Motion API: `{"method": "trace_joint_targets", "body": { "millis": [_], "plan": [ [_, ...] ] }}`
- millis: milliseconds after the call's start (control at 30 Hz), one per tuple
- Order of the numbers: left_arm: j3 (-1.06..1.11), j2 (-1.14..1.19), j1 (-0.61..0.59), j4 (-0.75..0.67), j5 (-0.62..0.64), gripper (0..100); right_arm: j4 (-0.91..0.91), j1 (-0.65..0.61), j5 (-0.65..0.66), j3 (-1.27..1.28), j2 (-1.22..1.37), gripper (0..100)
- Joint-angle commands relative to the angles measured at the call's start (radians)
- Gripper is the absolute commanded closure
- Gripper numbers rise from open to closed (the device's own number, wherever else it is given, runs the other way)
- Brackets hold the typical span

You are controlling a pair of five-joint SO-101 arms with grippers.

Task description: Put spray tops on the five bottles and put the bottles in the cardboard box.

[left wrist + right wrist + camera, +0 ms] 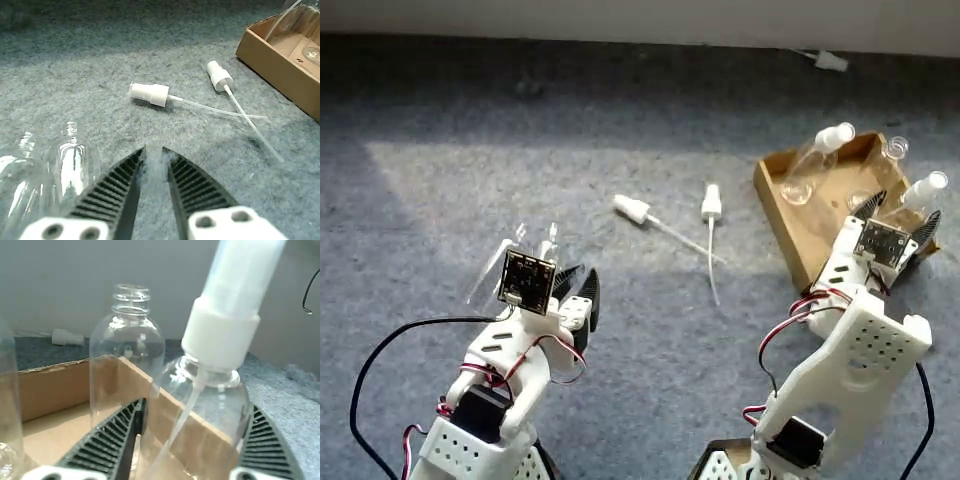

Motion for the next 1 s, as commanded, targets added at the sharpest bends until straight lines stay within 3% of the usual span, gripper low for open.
{"method": "trace_joint_targets", "body": {
  "millis": [0,500,667,967],
  "plan": [
    [0.022,0.002,-0.010,-0.021,-0.014,100,-0.002,0.002,0.012,0.027,-0.024,72.8],
    [0.022,0.002,-0.010,-0.021,-0.014,100,0.002,0.002,0.012,0.027,-0.031,72.8],
    [0.022,0.002,-0.010,-0.021,-0.014,100,0.166,0.002,0.005,0.076,-0.166,72.8],
    [0.022,0.002,-0.010,-0.021,-0.014,100,0.294,0.001,0.005,0.183,-0.354,72.8]
  ]
}}
